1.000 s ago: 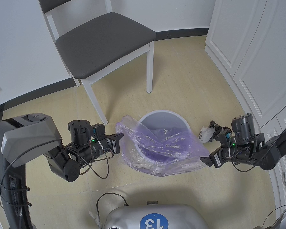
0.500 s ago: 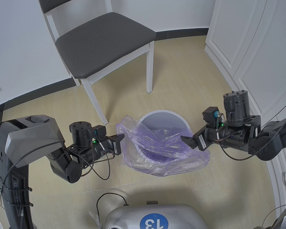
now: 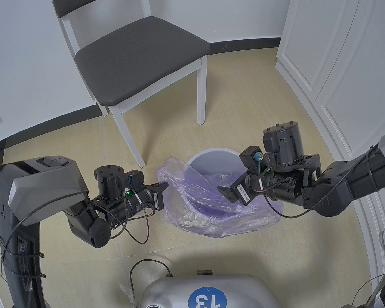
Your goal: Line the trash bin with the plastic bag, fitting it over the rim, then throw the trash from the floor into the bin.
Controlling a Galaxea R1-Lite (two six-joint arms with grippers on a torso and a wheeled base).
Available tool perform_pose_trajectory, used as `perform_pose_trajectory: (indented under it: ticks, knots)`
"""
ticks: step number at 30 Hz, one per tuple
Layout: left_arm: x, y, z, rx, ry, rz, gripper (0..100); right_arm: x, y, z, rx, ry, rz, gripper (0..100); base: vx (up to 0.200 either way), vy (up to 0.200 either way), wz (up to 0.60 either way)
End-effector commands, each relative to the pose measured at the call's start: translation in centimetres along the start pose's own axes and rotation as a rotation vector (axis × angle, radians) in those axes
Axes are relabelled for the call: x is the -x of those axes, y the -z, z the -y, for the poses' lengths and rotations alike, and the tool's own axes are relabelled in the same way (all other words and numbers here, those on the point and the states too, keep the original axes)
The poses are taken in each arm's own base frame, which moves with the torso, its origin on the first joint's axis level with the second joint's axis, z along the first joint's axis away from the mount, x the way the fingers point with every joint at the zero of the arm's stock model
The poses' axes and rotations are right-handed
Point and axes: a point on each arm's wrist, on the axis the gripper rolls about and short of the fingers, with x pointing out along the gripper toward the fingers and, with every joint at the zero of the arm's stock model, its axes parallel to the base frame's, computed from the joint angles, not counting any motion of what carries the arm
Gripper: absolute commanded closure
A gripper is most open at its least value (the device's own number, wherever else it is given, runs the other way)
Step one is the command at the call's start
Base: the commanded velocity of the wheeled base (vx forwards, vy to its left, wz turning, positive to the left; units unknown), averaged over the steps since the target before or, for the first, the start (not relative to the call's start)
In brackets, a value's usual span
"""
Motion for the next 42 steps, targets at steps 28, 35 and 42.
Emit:
perform_pose_trajectory:
  ticks: [28,35,42]
  knots:
    - [-0.1,0.8,-0.1,-0.017,0.004,0.034,0,-2.1,1.6,-1.6,0.033,-0.029,-0.057,0,0.000,0.000,0.00]
    - [0.3,0.6,0.0,-0.017,0.004,0.034,0,-3.1,2.9,-2.4,0.058,-0.046,-0.105,0,0.000,0.000,0.00]
    - [0.4,0.2,0.3,-0.021,0.008,0.047,0,-3.8,3.6,-2.8,0.070,-0.056,-0.128,0,0.000,0.000,0.00]
